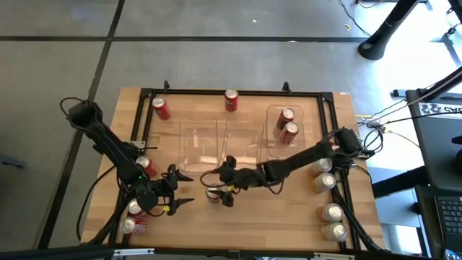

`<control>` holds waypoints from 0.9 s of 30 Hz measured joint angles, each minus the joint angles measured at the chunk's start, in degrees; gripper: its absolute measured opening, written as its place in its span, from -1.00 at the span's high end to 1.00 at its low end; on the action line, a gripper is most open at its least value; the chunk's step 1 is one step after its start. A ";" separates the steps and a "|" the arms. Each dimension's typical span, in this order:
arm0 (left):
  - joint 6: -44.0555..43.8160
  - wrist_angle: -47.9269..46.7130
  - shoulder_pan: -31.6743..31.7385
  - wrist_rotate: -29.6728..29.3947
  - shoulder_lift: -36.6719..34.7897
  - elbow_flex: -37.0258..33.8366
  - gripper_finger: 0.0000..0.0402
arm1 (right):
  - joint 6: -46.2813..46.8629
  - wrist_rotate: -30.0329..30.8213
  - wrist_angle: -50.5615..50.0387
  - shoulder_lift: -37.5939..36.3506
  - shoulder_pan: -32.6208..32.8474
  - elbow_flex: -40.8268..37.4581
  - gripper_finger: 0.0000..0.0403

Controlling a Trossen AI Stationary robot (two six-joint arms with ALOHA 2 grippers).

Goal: Sort soda cans
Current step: Put the red soda can into the right transparent bin

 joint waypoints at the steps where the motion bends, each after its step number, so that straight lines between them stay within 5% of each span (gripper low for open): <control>1: 0.00 0.00 0.00 0.00 0.00 0.00 -0.74 | 0.09 -0.08 -0.05 0.59 0.11 0.03 -0.73; 27: 0.21 -0.09 0.00 0.00 0.02 0.00 -0.74 | -5.08 1.34 -1.27 3.47 0.92 3.98 -0.73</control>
